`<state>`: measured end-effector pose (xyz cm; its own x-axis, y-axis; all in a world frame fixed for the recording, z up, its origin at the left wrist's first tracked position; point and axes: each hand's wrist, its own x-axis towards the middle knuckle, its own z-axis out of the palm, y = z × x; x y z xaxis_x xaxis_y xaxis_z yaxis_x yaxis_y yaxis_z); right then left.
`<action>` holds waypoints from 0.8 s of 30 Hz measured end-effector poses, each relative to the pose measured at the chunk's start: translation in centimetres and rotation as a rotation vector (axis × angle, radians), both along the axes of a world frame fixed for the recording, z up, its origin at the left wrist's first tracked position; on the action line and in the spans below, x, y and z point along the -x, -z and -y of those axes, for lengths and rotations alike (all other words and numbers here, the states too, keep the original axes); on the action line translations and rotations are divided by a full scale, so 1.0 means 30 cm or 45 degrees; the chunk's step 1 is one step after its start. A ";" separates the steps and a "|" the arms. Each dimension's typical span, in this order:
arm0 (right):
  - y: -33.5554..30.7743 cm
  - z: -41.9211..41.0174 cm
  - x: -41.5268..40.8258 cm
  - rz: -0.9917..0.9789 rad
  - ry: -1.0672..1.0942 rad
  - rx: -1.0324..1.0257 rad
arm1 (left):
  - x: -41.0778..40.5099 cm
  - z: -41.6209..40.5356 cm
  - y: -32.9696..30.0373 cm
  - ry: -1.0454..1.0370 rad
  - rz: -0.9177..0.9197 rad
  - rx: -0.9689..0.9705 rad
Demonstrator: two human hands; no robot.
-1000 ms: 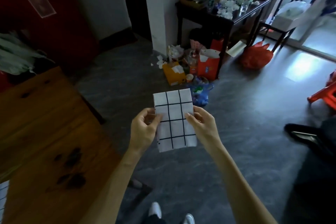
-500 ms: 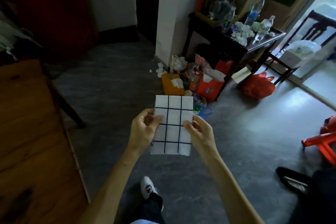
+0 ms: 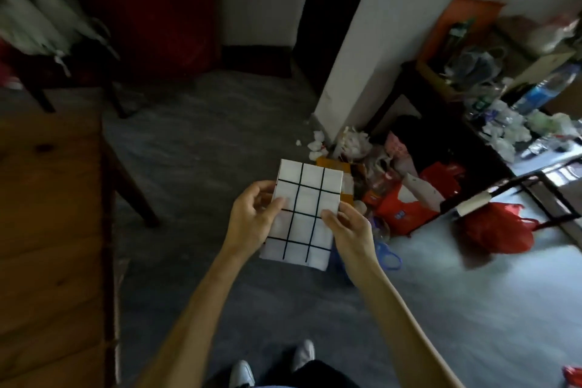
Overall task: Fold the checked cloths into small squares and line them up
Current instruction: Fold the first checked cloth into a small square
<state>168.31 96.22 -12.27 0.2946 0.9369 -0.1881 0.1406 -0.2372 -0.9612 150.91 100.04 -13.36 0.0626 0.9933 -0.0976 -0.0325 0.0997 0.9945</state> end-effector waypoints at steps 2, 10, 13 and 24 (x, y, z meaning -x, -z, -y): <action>0.028 -0.132 0.050 0.001 -0.065 0.021 | 0.055 -0.097 0.017 -0.085 -0.042 0.005; 0.141 -0.741 0.231 -0.044 -0.378 0.097 | 0.233 -0.547 0.090 -0.423 -0.290 0.071; 0.130 -1.011 0.293 -0.089 -0.525 0.111 | 0.281 -0.757 0.069 -0.568 -0.396 0.093; 0.016 -1.775 0.615 -0.121 -0.973 0.004 | 0.533 -1.330 -0.029 -0.912 -0.541 0.048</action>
<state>149.88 149.48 -12.74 -0.4519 0.8731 -0.1831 0.1831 -0.1101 -0.9769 134.91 139.95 -12.49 -0.6330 0.7742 -0.0043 0.2767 0.2315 0.9327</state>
